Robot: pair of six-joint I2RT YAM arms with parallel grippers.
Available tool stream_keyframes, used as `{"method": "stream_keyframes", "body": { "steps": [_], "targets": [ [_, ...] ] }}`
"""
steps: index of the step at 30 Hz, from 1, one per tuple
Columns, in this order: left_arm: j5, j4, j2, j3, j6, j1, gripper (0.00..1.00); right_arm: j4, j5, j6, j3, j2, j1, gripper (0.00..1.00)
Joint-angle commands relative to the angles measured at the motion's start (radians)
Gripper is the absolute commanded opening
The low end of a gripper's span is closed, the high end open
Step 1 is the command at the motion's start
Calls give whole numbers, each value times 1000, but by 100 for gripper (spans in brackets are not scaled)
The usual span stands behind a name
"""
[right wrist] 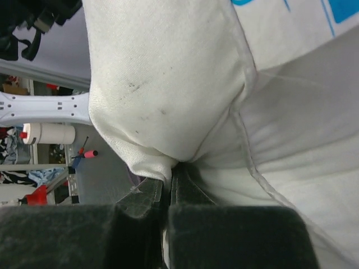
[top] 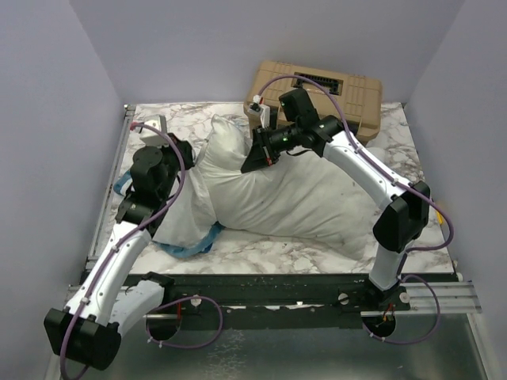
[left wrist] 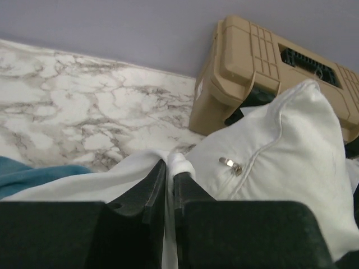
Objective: Put the pillow into the pillowcase
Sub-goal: Stuff the pillow into the pillowcase.
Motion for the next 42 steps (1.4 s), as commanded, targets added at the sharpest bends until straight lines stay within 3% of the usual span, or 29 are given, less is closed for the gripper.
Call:
{"method": "stream_keyframes", "body": {
  "steps": [1, 2, 3, 4, 6, 7, 8, 12, 15, 18, 25, 31, 38, 42],
  "targets": [
    [-13, 44, -135, -161, 34, -7, 14, 37, 39, 59, -99, -56, 14, 0],
    [-15, 44, -153, -186, 62, -6, 16, 55, 41, 65, -121, -68, 13, 0],
    [-16, 45, -169, -209, 90, -6, 28, 72, 46, 71, -142, -81, 14, 0],
    [-23, 44, -183, -230, 118, -6, 52, 86, 55, 73, -161, -91, 14, 0],
    [-52, 44, -198, -268, 165, -7, 86, 106, 75, 74, -192, -112, 13, 0],
    [-78, 48, -200, -287, 193, -6, 96, 115, 85, 72, -204, -122, 14, 0],
    [-99, 55, -199, -303, 219, -6, 99, 121, 96, 72, -214, -132, 13, 0],
    [-193, 174, -183, -418, 354, -4, 99, 135, 134, 73, -242, -159, 13, 0],
    [-230, 398, -152, -564, 405, 28, 99, 149, 142, 81, -260, -168, 14, 0],
    [-174, 693, -78, -717, 409, 74, 99, 144, 143, 84, -262, -167, 14, 0],
    [-121, 1238, 329, -835, 400, 129, 99, 160, 170, 93, -253, -159, 14, 0],
    [-82, 1488, 665, -776, 378, 175, 99, 157, 176, 92, -247, -140, 13, 0],
    [-145, 1306, 676, -665, 378, 174, 99, 178, 198, 93, -274, -152, 14, 0],
    [-150, 1302, 672, -669, 360, 174, 99, 197, 198, 94, -293, -151, 14, 0]
  ]
}}
